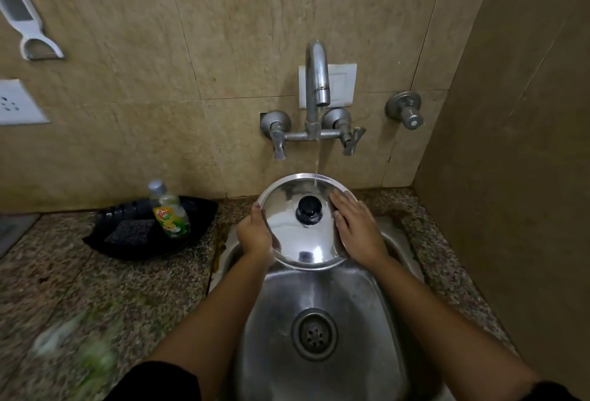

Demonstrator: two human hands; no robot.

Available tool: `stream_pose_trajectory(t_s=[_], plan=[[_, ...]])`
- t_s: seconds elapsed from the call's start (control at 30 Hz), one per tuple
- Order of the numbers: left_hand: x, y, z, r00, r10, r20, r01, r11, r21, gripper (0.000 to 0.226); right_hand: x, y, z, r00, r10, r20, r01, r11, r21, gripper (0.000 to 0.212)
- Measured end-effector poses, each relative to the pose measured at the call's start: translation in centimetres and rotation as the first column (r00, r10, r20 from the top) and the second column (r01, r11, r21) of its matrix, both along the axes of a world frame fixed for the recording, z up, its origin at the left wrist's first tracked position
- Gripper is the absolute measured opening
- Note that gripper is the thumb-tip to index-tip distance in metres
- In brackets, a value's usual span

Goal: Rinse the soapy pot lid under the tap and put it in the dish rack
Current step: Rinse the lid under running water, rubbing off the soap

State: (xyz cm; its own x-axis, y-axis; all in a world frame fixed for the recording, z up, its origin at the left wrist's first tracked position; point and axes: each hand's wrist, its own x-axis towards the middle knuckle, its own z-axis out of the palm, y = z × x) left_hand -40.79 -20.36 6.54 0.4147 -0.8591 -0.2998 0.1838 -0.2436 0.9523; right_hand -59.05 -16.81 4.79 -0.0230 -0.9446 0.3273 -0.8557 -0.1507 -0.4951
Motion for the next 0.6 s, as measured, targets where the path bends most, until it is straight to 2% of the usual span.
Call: stream_pose_trajectory(t_s=[0.2,0.3,0.47,0.6], plan=[[0.0,-1.0,0.3,0.996,0.086,-0.021,-0.087,0.996,-0.008,0.047,1.8,0.4,-0.8,0.993,0.05,-0.102,-0.05,0.999,0.002,0.05],[-1.0,-1.2,0.5,0.993,0.11,-0.038,-0.111,0.994,-0.02,0.041,0.7,1.0,-1.2,0.992,0.012,-0.122,-0.012,1.0,0.002,0.051],[-3.5,-1.0,0.9,0.998,0.048,-0.035,-0.05,0.997,-0.066,0.041,-1.2,1.8,-1.8,0.99,-0.093,-0.104,0.09,0.995,-0.035,0.058],[-3.0,-0.4,0.0,1.0,-0.013,0.009,0.014,0.996,-0.092,0.042,-1.6,3.7,-2.7,0.99,-0.061,-0.123,0.053,0.996,-0.07,0.055]])
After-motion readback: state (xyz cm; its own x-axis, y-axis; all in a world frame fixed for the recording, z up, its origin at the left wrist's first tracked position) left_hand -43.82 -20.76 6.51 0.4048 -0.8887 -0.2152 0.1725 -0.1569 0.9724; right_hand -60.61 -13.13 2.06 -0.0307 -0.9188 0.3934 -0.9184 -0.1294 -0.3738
